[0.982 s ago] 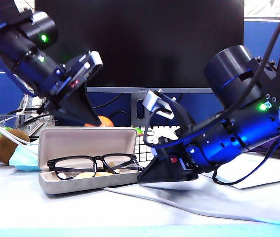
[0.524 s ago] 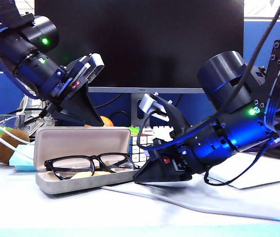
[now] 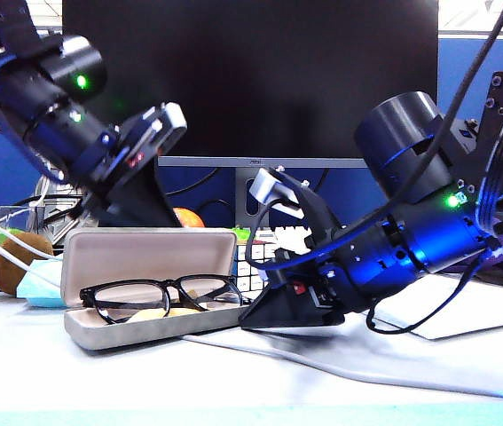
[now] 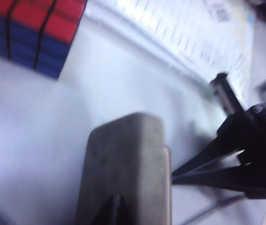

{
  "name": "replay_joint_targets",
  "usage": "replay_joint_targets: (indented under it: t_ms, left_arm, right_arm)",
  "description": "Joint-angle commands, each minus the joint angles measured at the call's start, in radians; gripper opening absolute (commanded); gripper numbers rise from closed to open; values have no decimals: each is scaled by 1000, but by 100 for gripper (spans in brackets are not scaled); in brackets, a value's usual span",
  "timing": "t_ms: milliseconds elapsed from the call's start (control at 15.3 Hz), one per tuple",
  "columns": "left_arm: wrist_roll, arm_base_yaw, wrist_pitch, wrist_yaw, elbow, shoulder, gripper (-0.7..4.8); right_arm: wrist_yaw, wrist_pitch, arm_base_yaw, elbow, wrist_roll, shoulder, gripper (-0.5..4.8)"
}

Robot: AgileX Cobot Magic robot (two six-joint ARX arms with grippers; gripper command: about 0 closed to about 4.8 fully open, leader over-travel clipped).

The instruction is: Pick up the glasses, fold the temples of the glasses, place the glasses into the glasses case, and finally close the glasses case.

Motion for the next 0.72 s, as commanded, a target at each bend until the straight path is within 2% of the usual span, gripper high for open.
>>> replay_joint_targets:
  t_ms: [65, 327, 458, 654, 720]
  left_arm:
    - [5, -35, -16, 56, 2, 29, -6]
    - [12, -111, -25, 53, 2, 82, -6]
    - [19, -114, -16, 51, 2, 85, -6]
    - [18, -113, 22, -4, 2, 6, -6]
    - [-18, -114, 58, -37, 2, -66, -6]
  right_arm:
    - [-3, 6, 3, 1, 5, -2, -1]
    - [-3, 16, 3, 1, 19, -2, -1]
    - [-2, 31, 2, 1, 19, -5, -1]
    - [1, 35, 1, 0, 20, -54, -1]
    - [3, 26, 0, 0, 19, -127, -1]
